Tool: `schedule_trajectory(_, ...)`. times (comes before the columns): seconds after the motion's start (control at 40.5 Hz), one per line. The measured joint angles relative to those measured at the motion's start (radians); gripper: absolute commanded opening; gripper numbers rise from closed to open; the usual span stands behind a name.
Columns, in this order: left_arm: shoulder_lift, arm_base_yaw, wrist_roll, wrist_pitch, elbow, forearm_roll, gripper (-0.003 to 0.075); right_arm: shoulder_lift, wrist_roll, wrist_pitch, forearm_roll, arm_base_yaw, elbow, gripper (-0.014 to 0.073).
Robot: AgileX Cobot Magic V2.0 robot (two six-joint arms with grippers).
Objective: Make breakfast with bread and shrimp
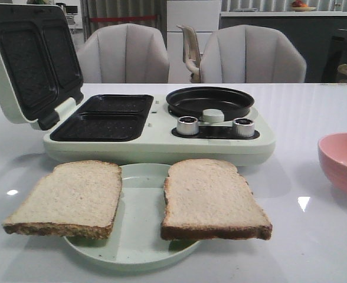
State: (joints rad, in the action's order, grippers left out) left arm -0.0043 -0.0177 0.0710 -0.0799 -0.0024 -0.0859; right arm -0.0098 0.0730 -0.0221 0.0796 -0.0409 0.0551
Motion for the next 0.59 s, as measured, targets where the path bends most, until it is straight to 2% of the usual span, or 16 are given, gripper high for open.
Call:
schedule_trajectory(0.148, 0.000, 0.000, 0.000, -0.032, -0.082, -0.007, 0.0101, 0.000, 0.000, -0.070, 0.005, 0.000, 0.162, 0.0043)
schedule_trajectory(0.272, 0.000, 0.000, 0.000, 0.022, -0.231, -0.007, 0.0101, 0.000, 0.000, -0.132, 0.007, 0.000, 0.294, 0.0043)
schedule_trajectory(0.37, 0.030, 0.000, 0.000, 0.107, -0.366, -0.007, 0.0101, 0.029, 0.000, -0.199, 0.011, 0.000, 0.401, 0.0043)
schedule_trajectory(0.592, 0.195, 0.000, 0.000, 0.435, -0.627, -0.007, 0.0101, 0.218, 0.000, -0.438, 0.019, 0.000, 0.587, 0.0043)
